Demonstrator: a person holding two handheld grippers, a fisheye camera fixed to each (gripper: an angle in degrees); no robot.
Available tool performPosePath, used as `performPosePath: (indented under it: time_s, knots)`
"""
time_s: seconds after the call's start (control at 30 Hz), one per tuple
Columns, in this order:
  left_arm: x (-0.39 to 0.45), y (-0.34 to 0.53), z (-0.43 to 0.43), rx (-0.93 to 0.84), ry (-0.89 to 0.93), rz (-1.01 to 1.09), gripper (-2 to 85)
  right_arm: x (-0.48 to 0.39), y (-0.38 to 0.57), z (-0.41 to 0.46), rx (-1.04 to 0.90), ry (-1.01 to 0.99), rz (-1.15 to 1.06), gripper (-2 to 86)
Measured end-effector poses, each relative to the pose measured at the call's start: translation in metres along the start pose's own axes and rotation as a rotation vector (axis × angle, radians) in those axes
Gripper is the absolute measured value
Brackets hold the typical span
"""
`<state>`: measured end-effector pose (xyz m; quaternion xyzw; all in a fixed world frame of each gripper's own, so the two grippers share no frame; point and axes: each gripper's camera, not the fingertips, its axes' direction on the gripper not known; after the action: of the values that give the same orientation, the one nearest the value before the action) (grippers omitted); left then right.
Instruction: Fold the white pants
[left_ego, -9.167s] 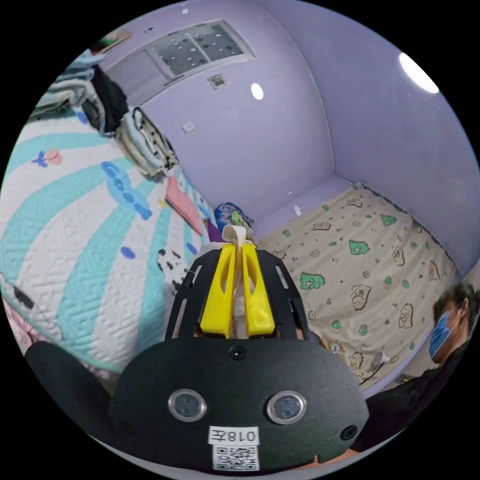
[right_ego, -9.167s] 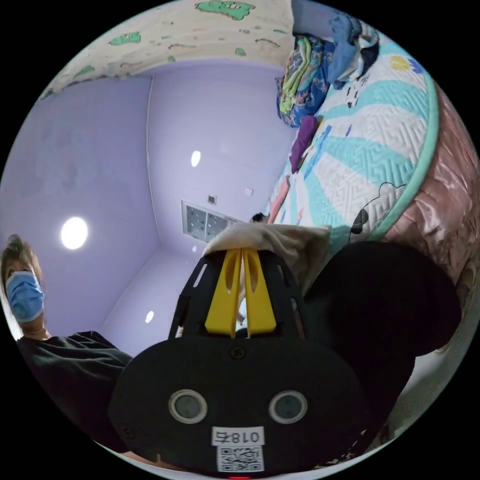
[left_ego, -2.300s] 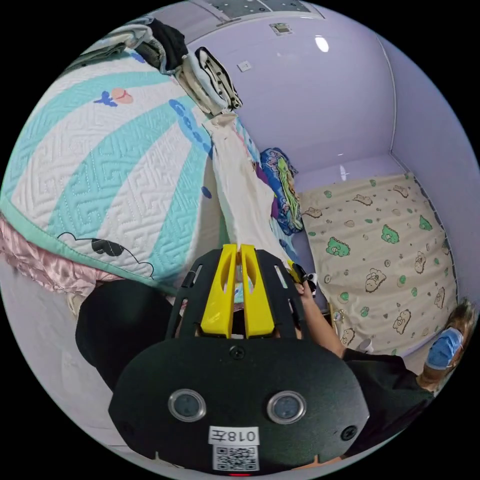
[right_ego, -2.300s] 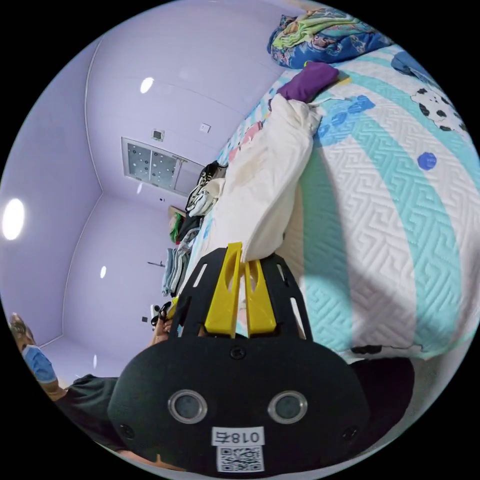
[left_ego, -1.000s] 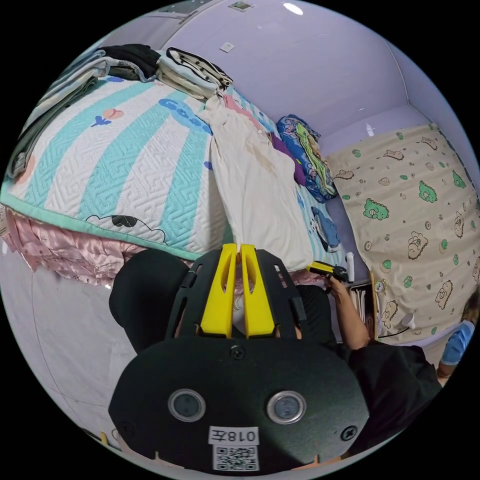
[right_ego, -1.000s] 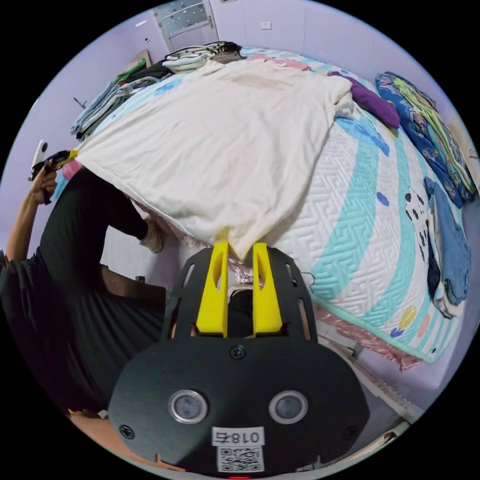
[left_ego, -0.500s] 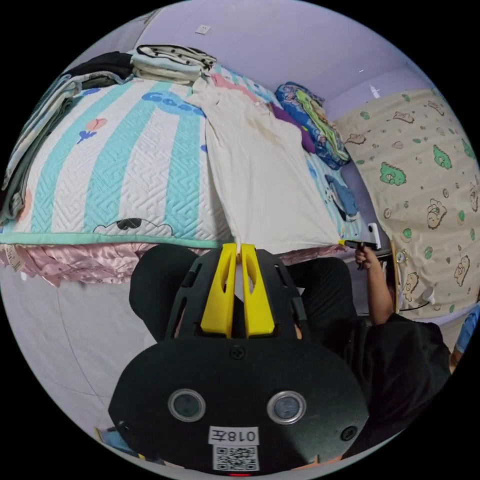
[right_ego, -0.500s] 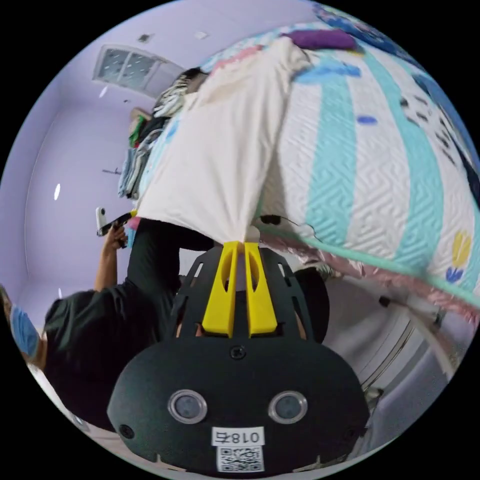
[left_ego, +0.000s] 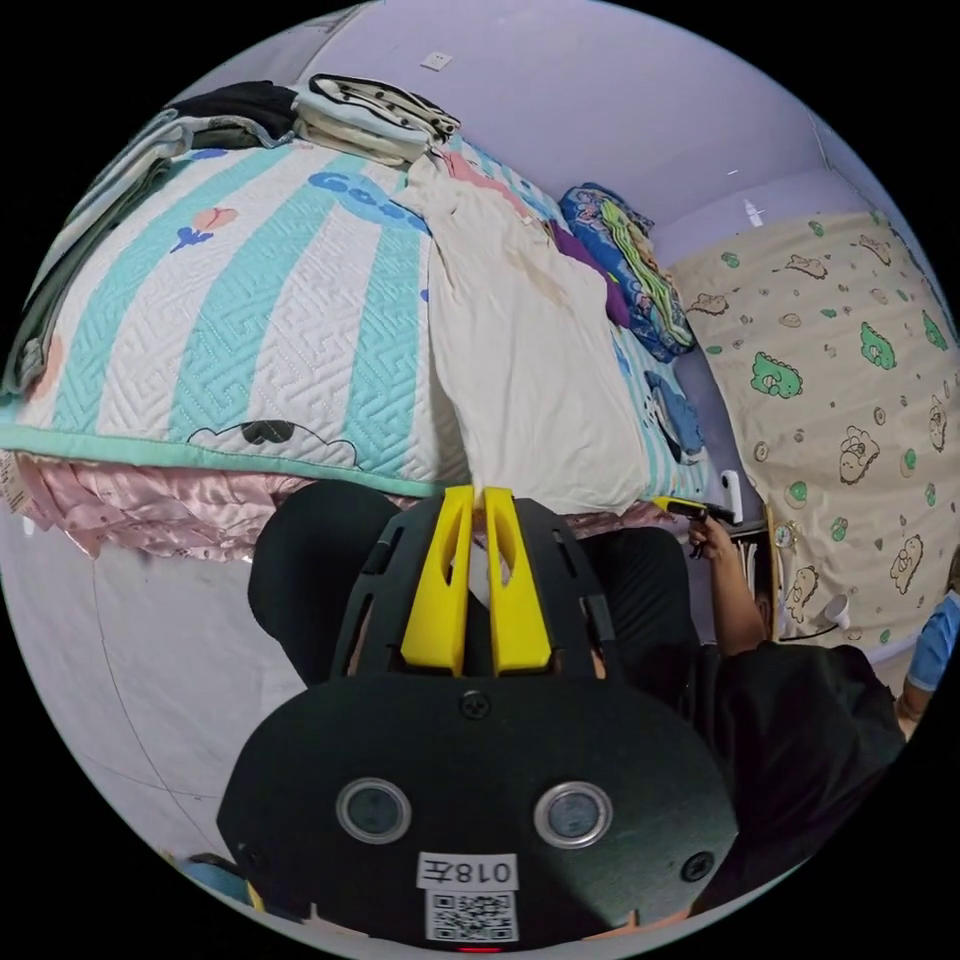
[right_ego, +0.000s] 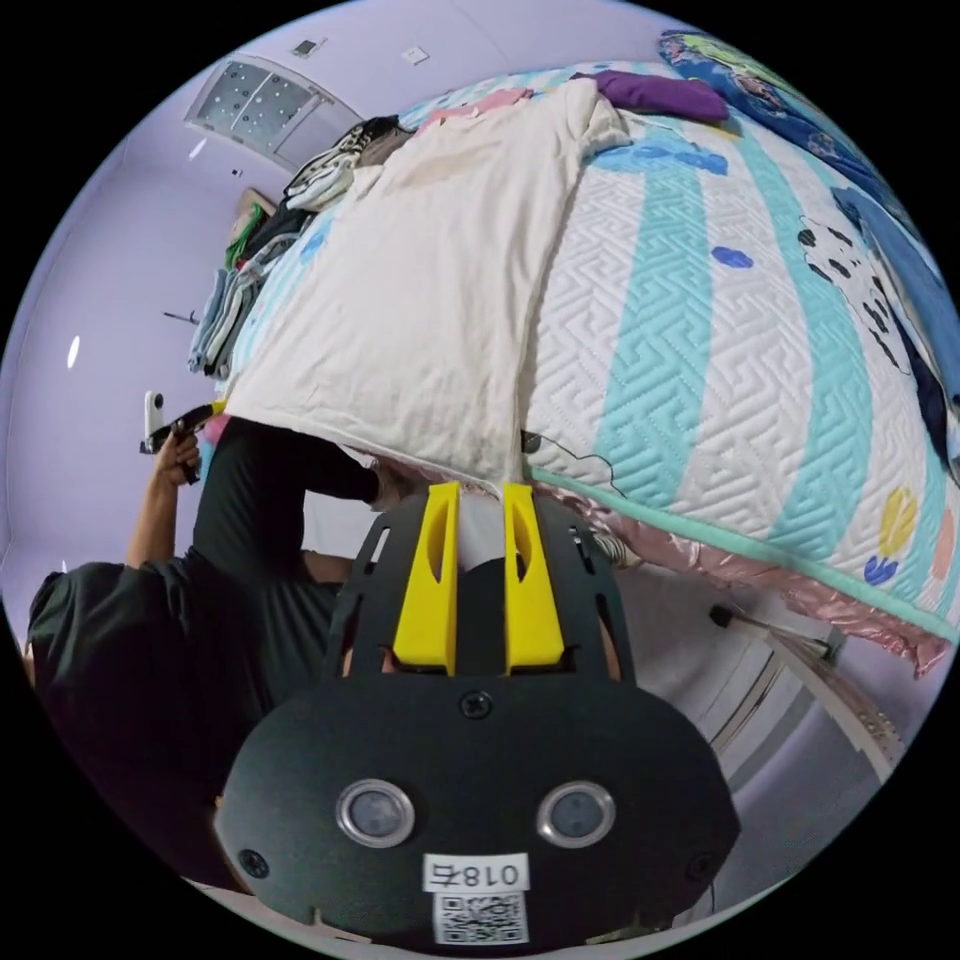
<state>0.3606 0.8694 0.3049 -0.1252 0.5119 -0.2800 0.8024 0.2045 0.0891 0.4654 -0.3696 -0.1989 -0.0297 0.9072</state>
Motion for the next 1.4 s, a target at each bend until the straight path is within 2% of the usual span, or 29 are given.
performPosePath:
  time_s: [0.13,0.2,0.4,0.57,0.83,0.97,1.07,1.2,1.27,1.33,1.4]
  knots:
    - [-0.027,0.018,-0.039,0.086,-0.047,-0.077,4.8,0.017,-0.004,-0.040,0.088,-0.030,0.050,7.4]
    - [-0.043,0.027,-0.070,0.199,-0.053,-0.123,4.9,0.028,-0.007,-0.062,0.161,-0.063,0.085,7.2]
    - [-0.040,0.004,-0.093,0.399,0.007,-0.056,4.5,0.068,-0.053,-0.128,0.434,-0.175,0.222,7.1]
    - [-0.023,-0.046,-0.069,0.423,0.064,0.029,3.8,0.103,-0.135,-0.161,0.511,-0.201,0.291,7.6]
    - [-0.003,-0.111,-0.046,0.411,0.060,0.057,0.2,0.195,-0.300,-0.180,0.437,-0.245,0.516,10.5]
    - [-0.005,-0.123,-0.041,0.404,0.033,0.029,-0.6,0.221,-0.334,-0.176,0.400,-0.297,0.598,10.7]
    - [-0.007,-0.130,-0.034,0.398,0.029,0.003,-0.8,0.240,-0.338,-0.181,0.471,-0.399,0.653,9.4]
    - [0.003,-0.144,-0.020,0.380,0.049,-0.009,-0.9,0.258,-0.329,-0.190,0.613,-0.630,0.619,2.2]
    - [0.011,-0.151,-0.016,0.377,0.050,-0.002,-0.9,0.251,-0.315,-0.212,0.698,-0.561,0.609,1.4]
    - [0.019,-0.158,-0.014,0.375,0.039,0.005,-0.9,0.226,-0.283,-0.250,0.884,-0.383,0.548,1.0]
    - [0.026,-0.167,-0.008,0.371,0.035,0.001,-0.9,0.209,-0.266,-0.263,0.927,-0.251,0.508,1.0]
